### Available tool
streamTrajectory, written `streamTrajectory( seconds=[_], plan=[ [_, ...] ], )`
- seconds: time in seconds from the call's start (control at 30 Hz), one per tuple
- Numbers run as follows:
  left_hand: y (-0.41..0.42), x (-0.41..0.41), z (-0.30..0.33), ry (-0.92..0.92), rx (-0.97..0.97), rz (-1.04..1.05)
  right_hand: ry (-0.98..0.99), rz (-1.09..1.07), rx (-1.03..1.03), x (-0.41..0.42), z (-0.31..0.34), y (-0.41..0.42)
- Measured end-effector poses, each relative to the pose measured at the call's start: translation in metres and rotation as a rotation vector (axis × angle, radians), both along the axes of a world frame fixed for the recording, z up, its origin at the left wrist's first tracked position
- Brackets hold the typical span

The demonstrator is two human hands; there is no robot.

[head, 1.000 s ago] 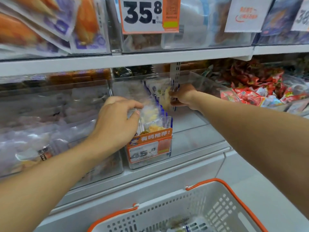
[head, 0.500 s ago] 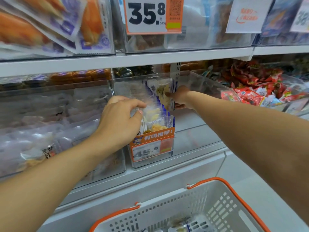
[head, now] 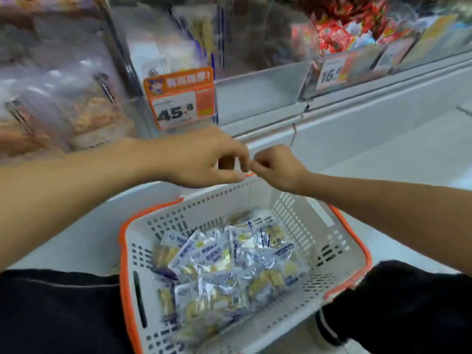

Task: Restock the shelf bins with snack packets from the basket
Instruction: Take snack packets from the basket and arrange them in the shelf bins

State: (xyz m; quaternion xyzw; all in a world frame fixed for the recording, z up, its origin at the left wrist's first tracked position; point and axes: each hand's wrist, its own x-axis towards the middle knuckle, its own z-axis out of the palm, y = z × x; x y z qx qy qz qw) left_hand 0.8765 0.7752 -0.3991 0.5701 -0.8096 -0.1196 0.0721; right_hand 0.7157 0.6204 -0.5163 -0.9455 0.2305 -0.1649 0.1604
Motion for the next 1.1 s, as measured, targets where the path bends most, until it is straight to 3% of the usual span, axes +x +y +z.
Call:
streamTrajectory(
  seconds=[0.07, 0.1, 0.17, 0.4, 0.67, 0.9, 1.0, 1.1],
  plan=[
    [0.006, -0.008, -0.027, -0.243, 0.507, -0.007, 0.642, 0.002, 0.282, -0.025, -0.071, 0.020],
    [0.009, -0.010, -0.037, -0.338, 0.671, -0.011, 0.866, -0.032, 0.418, -0.038, -0.099, 0.033],
    [0.012, -0.016, -0.048, -0.404, 0.792, -0.004, 1.057, -0.048, 0.537, -0.058, -0.138, 0.057],
    [0.002, -0.021, -0.039, -0.310, 0.613, 0.054, 0.918, -0.123, 0.184, -0.079, -0.185, 0.091],
    [0.006, -0.009, -0.040, -0.344, 0.643, 0.063, 0.817, -0.227, 0.314, -0.084, -0.180, 0.067],
    [0.009, -0.004, -0.036, -0.330, 0.643, 0.084, 0.911, 0.189, 0.241, -0.082, -0.136, 0.061],
    [0.006, -0.006, -0.037, -0.303, 0.620, 0.115, 0.763, 0.292, 0.073, -0.063, -0.067, 0.050],
    [-0.003, -0.001, -0.042, -0.149, 0.603, 0.248, 0.297, 0.467, -0.257, -0.054, 0.015, 0.032]
  ],
)
